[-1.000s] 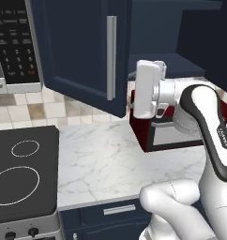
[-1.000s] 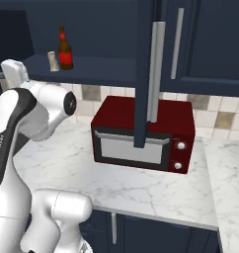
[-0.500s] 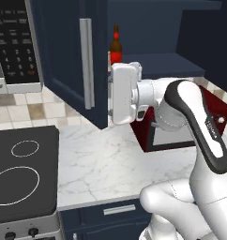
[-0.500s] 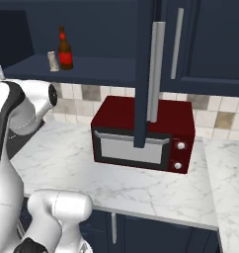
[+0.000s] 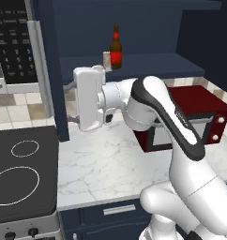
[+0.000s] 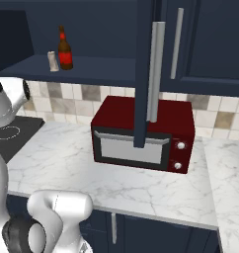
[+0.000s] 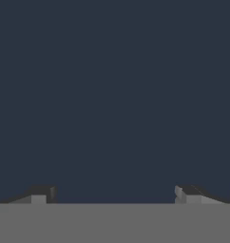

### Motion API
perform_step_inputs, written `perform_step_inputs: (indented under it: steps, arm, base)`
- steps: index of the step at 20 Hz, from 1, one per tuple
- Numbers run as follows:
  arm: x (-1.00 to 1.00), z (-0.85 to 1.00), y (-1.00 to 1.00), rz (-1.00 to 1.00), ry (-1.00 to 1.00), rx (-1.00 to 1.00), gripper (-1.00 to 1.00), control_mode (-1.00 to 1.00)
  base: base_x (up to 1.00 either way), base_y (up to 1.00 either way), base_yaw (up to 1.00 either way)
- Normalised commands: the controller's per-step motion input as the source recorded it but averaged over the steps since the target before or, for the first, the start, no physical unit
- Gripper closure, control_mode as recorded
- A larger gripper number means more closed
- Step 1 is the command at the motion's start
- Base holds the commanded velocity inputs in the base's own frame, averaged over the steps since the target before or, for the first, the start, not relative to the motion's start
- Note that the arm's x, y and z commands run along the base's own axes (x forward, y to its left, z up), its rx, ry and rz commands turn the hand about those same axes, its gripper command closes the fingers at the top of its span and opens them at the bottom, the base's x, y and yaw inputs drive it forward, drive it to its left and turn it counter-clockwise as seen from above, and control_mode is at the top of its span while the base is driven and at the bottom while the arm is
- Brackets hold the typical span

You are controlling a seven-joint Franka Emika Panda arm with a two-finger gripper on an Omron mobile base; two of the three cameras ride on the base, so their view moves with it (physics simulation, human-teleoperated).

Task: Get the candle and the beer from the cabinet and move them to the dining counter.

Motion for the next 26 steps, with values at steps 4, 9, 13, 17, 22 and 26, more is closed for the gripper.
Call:
perform_step_inputs:
  steps: [4,9,13,17,22,26]
  arm:
    - [-0.04,-0.16,0.84,0.09,0.00,-0.01,-1.00,-1.00]
    - [-0.14,-0.23,0.64,0.05,0.00,-0.09,-1.00,-1.00]
    - [-0.05,-0.09,0.16,0.01,0.00,-0.09,-1.00,-1.00]
    - [-0.12,-0.02,-0.01,0.00,-0.10,-0.10,-1.00,-1.00]
    - [-0.29,0.00,-0.18,0.00,-0.29,-0.22,-1.00,-1.00]
    - [-0.26,0.00,-0.27,-0.03,-0.34,-0.23,-1.00,-1.00]
  base:
    - [0.00,0.00,0.00]
    - [0.00,0.00,0.00]
    - [0.00,0.00,0.00]
    - [0.00,0.00,0.00]
    - [0.00,0.00,0.00]
    - [0.00,0.00,0.00]
